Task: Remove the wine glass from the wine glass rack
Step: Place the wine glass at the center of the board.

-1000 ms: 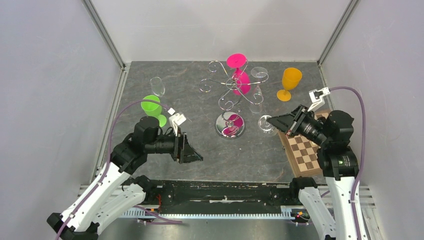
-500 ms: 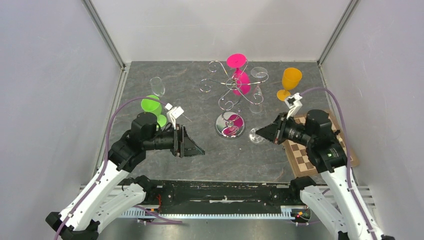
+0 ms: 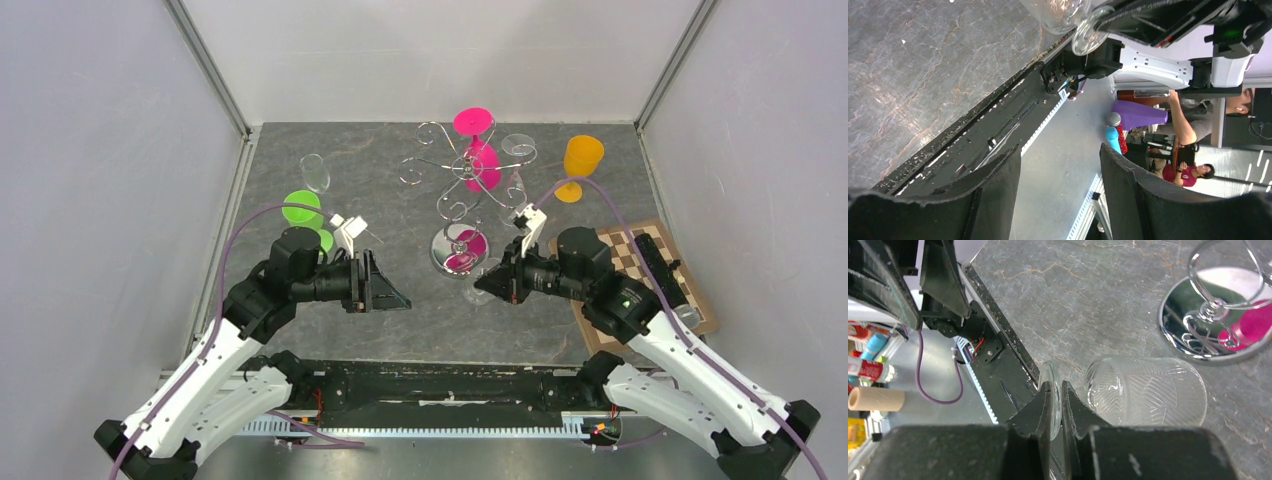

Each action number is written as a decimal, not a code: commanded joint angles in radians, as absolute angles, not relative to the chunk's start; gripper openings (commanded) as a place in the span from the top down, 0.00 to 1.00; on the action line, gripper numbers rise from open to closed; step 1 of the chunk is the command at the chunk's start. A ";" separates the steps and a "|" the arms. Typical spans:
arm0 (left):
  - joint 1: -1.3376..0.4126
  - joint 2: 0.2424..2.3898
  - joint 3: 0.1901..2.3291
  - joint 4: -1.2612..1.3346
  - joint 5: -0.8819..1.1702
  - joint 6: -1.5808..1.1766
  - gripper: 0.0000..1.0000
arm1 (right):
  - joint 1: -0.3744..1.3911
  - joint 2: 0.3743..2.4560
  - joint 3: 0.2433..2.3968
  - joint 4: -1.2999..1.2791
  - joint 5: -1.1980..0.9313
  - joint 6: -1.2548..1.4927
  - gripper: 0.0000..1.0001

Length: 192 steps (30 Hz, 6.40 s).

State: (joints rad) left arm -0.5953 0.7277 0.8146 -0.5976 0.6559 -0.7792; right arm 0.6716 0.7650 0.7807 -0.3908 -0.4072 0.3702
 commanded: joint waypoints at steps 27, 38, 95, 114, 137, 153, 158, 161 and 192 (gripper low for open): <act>-0.592 0.501 0.631 -0.246 0.606 -1.366 0.35 | 1.132 0.802 0.658 0.296 -0.194 0.062 1.00; -0.593 0.452 0.603 -0.215 0.620 -1.434 0.36 | 1.248 0.850 0.597 0.559 -0.108 -0.113 1.00; -0.592 0.376 0.497 -0.005 0.656 -1.567 0.98 | 1.385 1.120 0.552 1.126 -0.084 -0.321 1.00; -0.593 0.398 0.517 -0.010 0.665 -1.512 0.98 | 1.386 0.952 0.519 0.899 0.033 -0.287 0.52; -0.593 0.527 0.666 -0.312 0.953 -1.015 0.98 | 1.385 0.697 0.857 -0.182 0.247 -0.032 0.41; -0.606 0.563 0.809 -0.741 1.127 -0.481 0.98 | 1.385 0.758 1.067 -0.394 -0.152 0.009 0.40; -0.631 0.534 0.815 -0.740 1.131 -0.473 0.98 | 1.383 0.822 1.119 -0.411 -0.261 -0.044 0.40; -0.651 0.516 0.812 -0.739 1.130 -0.470 0.98 | 1.381 0.850 1.144 -0.415 -0.293 -0.066 0.41; -0.730 0.377 0.811 -0.746 1.120 -0.441 0.98 | 1.361 1.107 1.268 -0.400 -0.589 -0.073 0.50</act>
State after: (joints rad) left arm -0.7261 0.3885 0.7639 -0.7795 1.0836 -0.4866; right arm 1.3640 1.1015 1.2453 -0.4675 -0.5274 -0.0814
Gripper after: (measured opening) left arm 0.108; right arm 0.526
